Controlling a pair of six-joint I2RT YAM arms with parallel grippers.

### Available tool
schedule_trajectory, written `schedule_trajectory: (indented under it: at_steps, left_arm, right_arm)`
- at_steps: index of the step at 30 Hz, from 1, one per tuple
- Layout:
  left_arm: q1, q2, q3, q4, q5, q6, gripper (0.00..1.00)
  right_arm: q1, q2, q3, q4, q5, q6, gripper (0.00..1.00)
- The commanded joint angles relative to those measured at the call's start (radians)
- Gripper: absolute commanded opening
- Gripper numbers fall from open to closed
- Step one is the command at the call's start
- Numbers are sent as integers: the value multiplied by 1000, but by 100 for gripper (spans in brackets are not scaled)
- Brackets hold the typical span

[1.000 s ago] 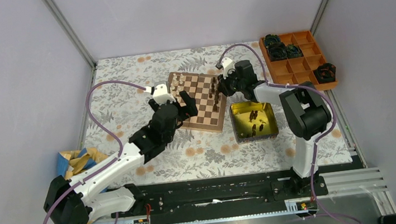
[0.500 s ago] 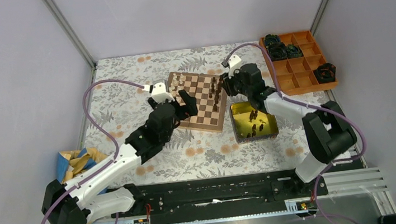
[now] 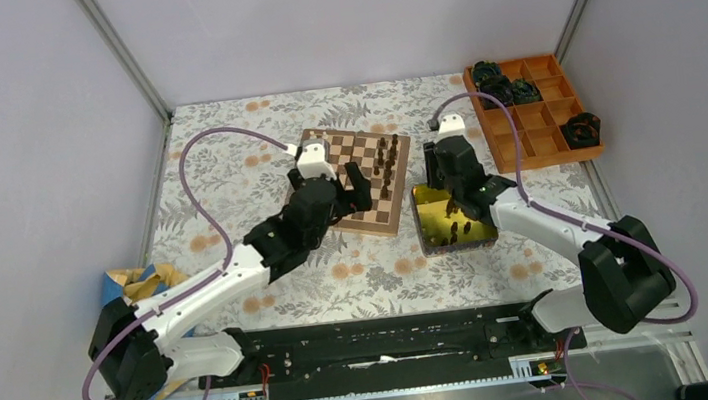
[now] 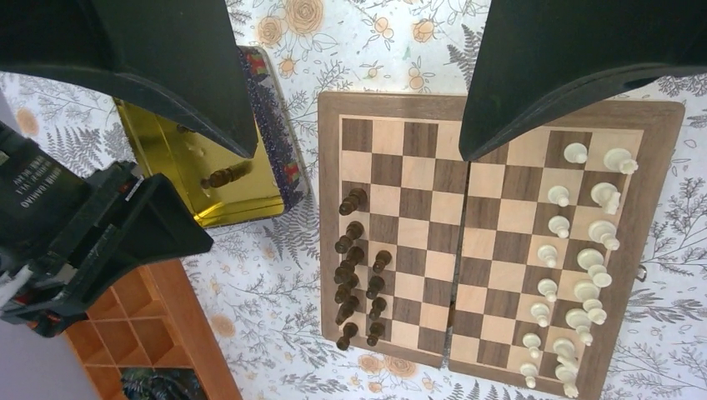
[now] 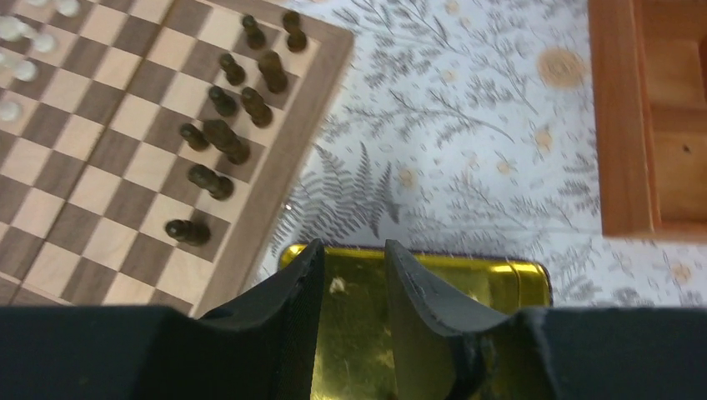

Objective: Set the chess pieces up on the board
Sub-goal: Place the chess piece on the chessboard, then pick up the chess piece from the storage box.

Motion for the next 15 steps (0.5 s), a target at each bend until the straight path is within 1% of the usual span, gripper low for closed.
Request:
schedule_trajectory:
  at_steps: [1,9,12,15]
  left_arm:
    - [-31,74,63,-2,26,28,99]
    - [-121,286,208,21,47,120,99]
    - [-138,343,257,28,51,135,99]
    - [-146,382,281,28,45,135,99]
  right_arm:
    - [10,-68,-24,-87,114,86,40]
    - [9,-156,-103,-98,201,133,40]
    - [7,-162,-113,-112,196,141,39]
    - [6,-151,-118,-130,156,151,39]
